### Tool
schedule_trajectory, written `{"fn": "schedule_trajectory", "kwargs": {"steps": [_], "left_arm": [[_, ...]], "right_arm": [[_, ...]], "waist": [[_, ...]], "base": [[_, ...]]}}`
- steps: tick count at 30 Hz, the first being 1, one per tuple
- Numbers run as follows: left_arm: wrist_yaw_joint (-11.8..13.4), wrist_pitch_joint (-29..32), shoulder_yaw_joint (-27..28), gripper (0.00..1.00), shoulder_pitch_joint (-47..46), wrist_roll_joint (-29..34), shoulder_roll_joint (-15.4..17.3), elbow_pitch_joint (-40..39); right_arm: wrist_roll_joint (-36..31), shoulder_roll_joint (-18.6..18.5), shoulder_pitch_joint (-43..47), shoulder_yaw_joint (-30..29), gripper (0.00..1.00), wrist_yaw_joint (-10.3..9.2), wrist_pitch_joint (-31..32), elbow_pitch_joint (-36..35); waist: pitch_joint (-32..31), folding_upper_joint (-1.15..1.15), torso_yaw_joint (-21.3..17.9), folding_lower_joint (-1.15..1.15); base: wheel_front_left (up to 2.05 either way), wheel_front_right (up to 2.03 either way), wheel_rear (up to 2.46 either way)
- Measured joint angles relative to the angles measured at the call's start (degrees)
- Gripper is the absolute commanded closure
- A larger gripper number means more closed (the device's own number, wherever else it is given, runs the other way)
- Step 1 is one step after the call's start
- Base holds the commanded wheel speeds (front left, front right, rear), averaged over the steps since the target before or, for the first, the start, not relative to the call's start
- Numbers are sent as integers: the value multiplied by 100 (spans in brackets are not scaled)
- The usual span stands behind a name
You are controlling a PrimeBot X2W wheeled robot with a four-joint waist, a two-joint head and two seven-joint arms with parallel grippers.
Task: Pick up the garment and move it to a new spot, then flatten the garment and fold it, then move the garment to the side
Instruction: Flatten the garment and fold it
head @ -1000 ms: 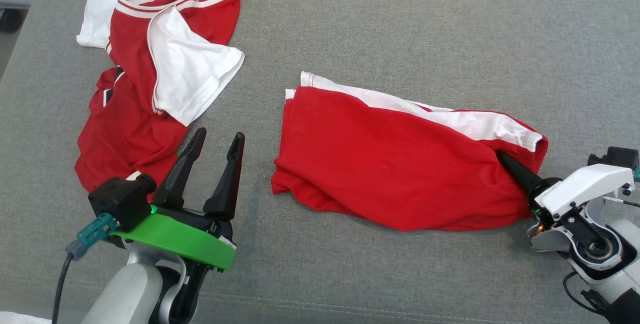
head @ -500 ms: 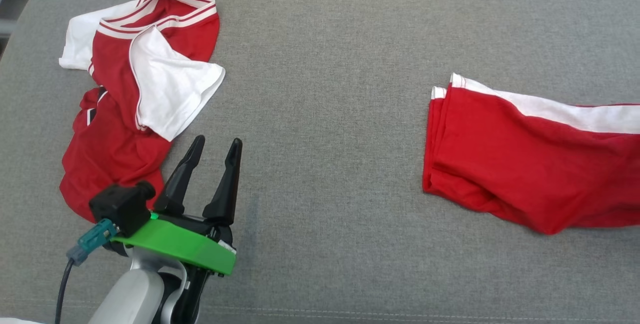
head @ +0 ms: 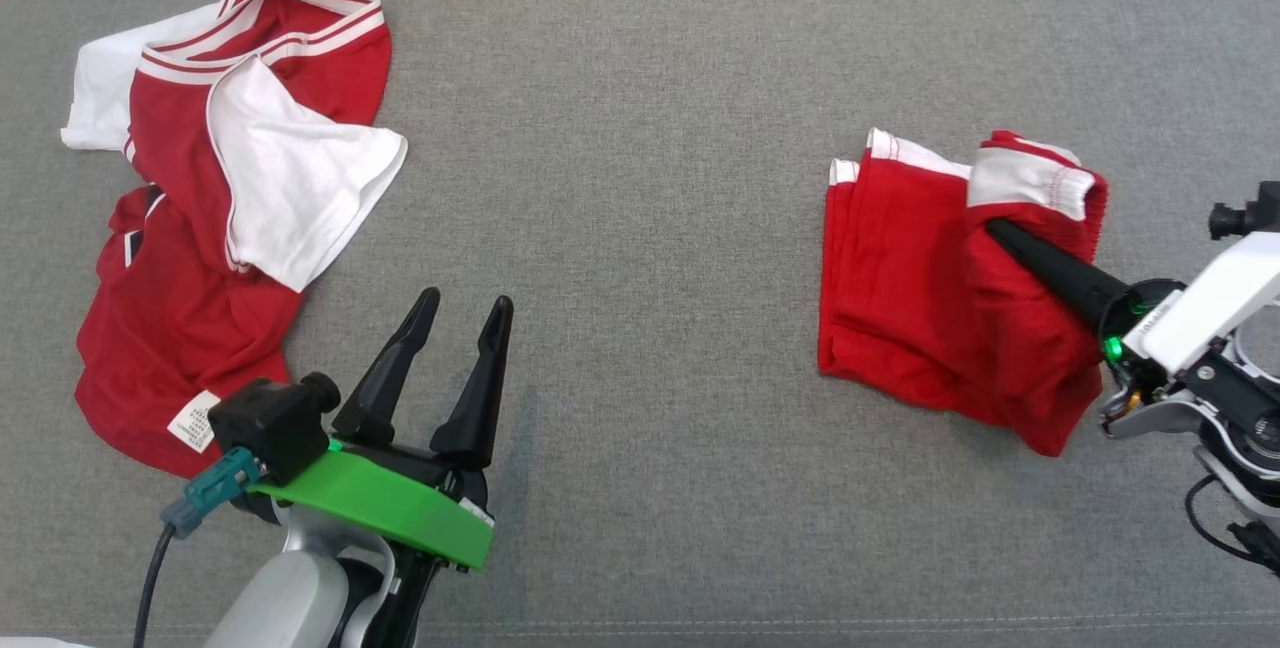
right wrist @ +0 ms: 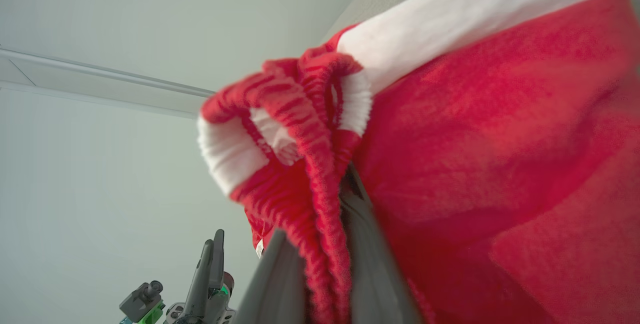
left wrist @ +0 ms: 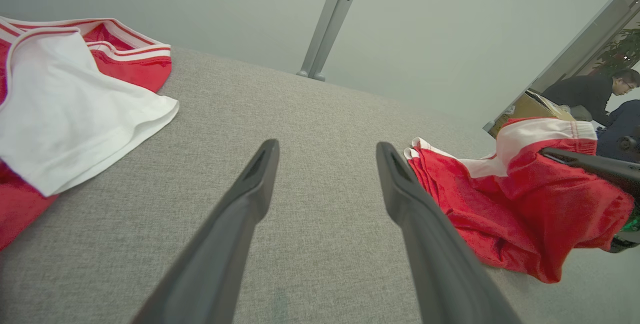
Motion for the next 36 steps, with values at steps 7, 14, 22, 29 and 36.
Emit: {"fn": "schedule_trajectory", "kwargs": {"steps": [7, 14, 22, 29, 36], "left_arm": [[0, 24, 4, 0, -10, 25, 29, 4], [1, 53, 31, 0, -13, 35, 77, 12], [1, 60, 31, 0, -22, 109, 127, 123], [34, 43, 131, 0, -10, 74, 79, 145], [25, 43, 7, 0, -5, 14, -24, 225]], "right_arm": [[-303, 712, -378, 265, 100, -153, -280, 38], [-579, 1211, -745, 480, 19, -238, -483, 264], [-921, 1682, -1000, 770, 0, -31, -699, 238], [-1312, 1195, -815, 479, 0, 63, -1161, 14], [-1371, 1149, -630, 706, 0, -90, -1111, 325]], "waist": [[185, 0, -2, 0], [274, 0, -64, 0], [233, 0, -230, 0], [114, 0, -262, 0], [14, 0, -327, 0]], "base": [[0, 0, 0], [0, 0, 0], [0, 0, 0], [0, 0, 0], [0, 0, 0]]}}
